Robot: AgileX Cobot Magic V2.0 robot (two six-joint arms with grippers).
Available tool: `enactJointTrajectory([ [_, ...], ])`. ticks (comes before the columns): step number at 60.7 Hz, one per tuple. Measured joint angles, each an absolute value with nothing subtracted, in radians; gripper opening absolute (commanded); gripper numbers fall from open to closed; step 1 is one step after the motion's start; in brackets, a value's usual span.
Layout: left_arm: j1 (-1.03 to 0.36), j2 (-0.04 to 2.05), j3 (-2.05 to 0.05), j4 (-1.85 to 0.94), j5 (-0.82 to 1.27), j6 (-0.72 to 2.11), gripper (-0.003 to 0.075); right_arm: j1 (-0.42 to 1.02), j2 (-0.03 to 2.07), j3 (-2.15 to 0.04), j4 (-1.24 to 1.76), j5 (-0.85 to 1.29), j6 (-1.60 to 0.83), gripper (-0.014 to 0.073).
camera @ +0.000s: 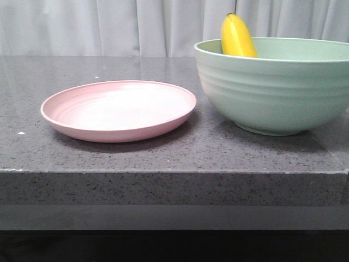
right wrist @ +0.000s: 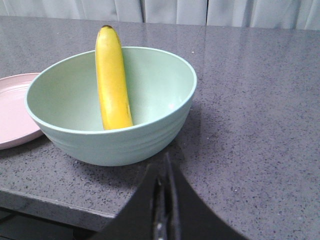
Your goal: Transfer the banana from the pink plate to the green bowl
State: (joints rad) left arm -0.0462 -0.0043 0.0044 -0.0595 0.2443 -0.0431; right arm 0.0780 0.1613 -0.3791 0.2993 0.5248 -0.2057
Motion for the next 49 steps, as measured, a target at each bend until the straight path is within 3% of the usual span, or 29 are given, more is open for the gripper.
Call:
enactJointTrajectory([
  [49, -0.040, -0.004, 0.007, -0.063, 0.225, -0.039, -0.0020, 0.078, 0.161, -0.379, 0.299, 0.525, -0.206, -0.0060],
])
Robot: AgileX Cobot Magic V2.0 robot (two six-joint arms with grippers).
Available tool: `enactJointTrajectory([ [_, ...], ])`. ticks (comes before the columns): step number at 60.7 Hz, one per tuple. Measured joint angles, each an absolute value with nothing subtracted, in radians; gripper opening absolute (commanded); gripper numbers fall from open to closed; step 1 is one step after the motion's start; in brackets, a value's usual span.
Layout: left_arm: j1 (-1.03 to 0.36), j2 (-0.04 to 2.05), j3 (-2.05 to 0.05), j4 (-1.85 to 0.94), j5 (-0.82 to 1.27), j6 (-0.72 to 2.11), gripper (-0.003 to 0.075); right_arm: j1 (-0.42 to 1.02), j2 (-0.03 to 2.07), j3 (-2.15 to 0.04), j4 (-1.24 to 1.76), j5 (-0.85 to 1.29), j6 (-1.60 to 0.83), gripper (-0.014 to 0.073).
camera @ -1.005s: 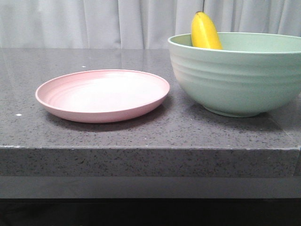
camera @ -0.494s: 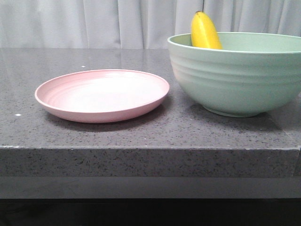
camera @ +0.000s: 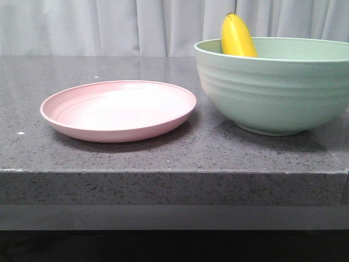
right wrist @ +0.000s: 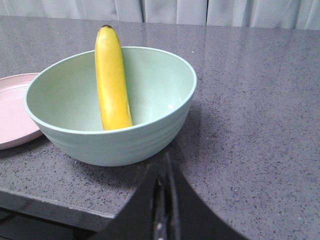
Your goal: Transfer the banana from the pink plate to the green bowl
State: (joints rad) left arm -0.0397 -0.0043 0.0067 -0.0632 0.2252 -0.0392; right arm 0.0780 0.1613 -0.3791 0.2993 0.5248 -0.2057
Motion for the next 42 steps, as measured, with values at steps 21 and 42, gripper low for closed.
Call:
enactJointTrajectory([
  [21, -0.040, -0.004, 0.007, -0.063, 0.225, -0.039, -0.0020, 0.078, 0.161, -0.379, 0.299, 0.525, -0.206, -0.0060],
  [42, -0.040, -0.004, 0.007, -0.063, 0.225, -0.039, -0.0020, 0.045, 0.099, -0.213, 0.207, 0.363, -0.094, -0.0060],
])
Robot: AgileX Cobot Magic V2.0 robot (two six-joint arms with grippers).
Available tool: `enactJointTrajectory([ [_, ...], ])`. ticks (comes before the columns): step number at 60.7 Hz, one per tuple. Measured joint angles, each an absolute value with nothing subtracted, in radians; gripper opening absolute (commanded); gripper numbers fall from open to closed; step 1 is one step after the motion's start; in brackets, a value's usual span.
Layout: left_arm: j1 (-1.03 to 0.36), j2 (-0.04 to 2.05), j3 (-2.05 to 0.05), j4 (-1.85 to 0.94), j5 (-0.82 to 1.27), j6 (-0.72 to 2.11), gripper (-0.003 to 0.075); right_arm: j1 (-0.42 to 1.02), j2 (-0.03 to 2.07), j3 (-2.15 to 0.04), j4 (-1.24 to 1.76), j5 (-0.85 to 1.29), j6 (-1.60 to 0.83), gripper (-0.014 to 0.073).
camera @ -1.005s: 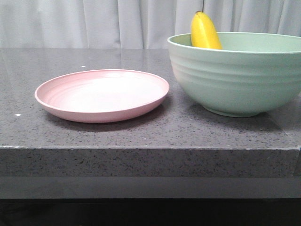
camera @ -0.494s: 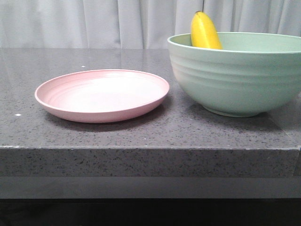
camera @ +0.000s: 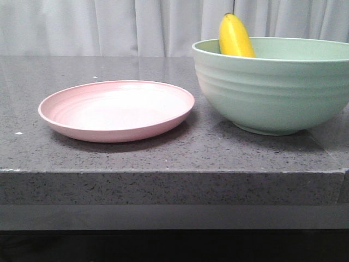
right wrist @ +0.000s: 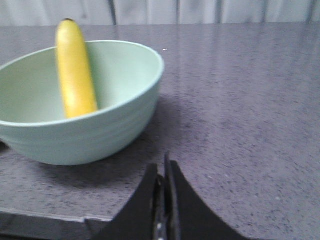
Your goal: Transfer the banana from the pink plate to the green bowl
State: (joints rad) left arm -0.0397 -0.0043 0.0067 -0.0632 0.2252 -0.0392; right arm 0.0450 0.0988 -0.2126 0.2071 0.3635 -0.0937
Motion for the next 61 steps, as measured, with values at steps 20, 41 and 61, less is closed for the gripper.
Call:
enactJointTrajectory([
  [20, -0.040, -0.004, 0.007, -0.063, 0.225, -0.039, -0.0020, 0.044, -0.010, 0.004, 0.131, 0.272, -0.040, -0.0060],
  [41, -0.040, -0.004, 0.007, -0.063, 0.225, -0.039, -0.0020, 0.043, -0.011, 0.027, 0.134, 0.214, -0.027, -0.0060],
  [61, -0.040, -0.004, 0.007, -0.063, 0.225, -0.039, -0.0020, 0.043, -0.011, 0.027, 0.134, 0.212, -0.025, -0.0060],
])
